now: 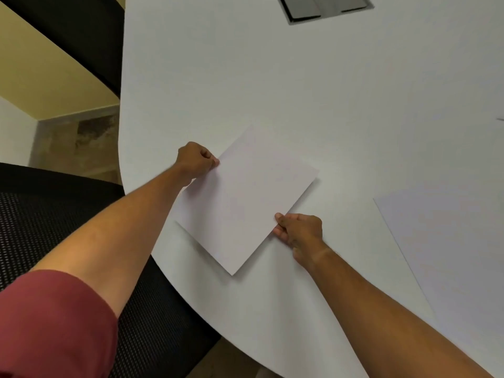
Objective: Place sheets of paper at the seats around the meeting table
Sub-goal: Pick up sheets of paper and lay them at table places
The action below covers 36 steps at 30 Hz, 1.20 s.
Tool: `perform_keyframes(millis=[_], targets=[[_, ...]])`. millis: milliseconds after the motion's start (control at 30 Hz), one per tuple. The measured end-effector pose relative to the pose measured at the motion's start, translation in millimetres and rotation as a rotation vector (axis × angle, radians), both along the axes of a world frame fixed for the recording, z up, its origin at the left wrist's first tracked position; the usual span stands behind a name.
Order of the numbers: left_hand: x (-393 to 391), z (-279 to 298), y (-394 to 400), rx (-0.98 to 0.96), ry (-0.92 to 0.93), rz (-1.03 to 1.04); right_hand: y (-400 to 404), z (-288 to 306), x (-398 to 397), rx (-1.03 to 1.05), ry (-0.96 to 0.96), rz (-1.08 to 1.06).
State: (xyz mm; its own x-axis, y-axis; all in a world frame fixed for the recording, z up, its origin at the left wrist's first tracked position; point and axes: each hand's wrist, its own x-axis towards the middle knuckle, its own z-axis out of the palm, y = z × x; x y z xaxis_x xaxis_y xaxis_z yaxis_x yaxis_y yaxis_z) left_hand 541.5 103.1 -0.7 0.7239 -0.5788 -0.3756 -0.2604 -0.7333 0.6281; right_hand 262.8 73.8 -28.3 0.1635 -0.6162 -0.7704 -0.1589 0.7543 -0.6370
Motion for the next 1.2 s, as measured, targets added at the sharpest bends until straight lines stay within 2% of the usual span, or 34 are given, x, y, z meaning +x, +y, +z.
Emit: perform_keyframes(millis=[500,1000,1100,1200], targets=[[21.3,-29.9,-17.2,0.025,-0.022,-0.002,0.6,2.7,29.0,-0.063,0.19,0.05],[13.3,-23.9,-17.0,0.053,-0.135,-0.032,0.1,4.3,33.1,-0.114,0.304,0.112],[3.4,-19.7,-10.1,0.039,-0.174,-0.057,2.4,5.5,28.9,-0.258,0.393,0.203],[-16.4,-9.7,-6.3,0.046,-0.265,-0.189,1.8,15.9,21.2,-0.445,0.499,0.317]])
